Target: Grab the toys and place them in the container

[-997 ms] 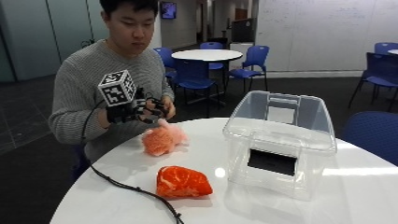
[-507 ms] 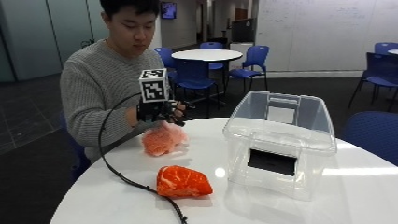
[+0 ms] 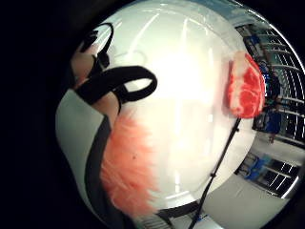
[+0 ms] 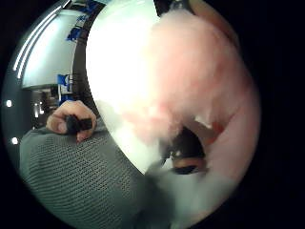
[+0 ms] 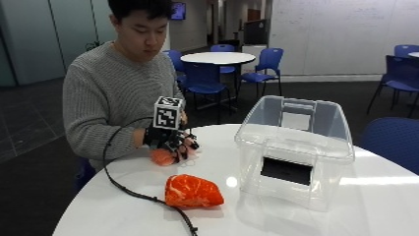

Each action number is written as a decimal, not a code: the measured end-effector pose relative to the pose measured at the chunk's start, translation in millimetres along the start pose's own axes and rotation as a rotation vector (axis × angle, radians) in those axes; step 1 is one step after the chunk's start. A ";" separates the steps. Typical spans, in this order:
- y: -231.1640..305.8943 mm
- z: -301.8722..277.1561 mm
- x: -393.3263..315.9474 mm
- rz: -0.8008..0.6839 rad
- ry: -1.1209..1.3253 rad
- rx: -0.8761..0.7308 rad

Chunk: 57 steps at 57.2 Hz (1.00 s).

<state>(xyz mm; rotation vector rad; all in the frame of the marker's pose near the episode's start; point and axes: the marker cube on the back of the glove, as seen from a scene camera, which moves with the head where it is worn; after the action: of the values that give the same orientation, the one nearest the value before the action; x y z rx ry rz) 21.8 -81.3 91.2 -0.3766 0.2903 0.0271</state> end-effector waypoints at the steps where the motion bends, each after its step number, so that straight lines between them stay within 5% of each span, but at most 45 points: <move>1: -0.5 0.1 -0.2 0.004 0.013 0.013; 13: -11.0 1.5 0.7 0.041 0.020 0.264; 28: -12.2 -13.7 1.6 -0.005 -0.064 0.257; 35: -31.5 -110.7 24.3 0.016 0.085 0.398; 40: -42.5 -195.4 35.3 -0.181 0.107 0.493; 45: -69.1 -260.7 37.5 -0.097 0.064 0.571; 57: -137.5 -292.3 55.6 -0.112 0.129 0.565</move>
<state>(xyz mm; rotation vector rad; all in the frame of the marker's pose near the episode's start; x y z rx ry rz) 5.8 -317.9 -135.1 0.1679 0.3888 -0.1867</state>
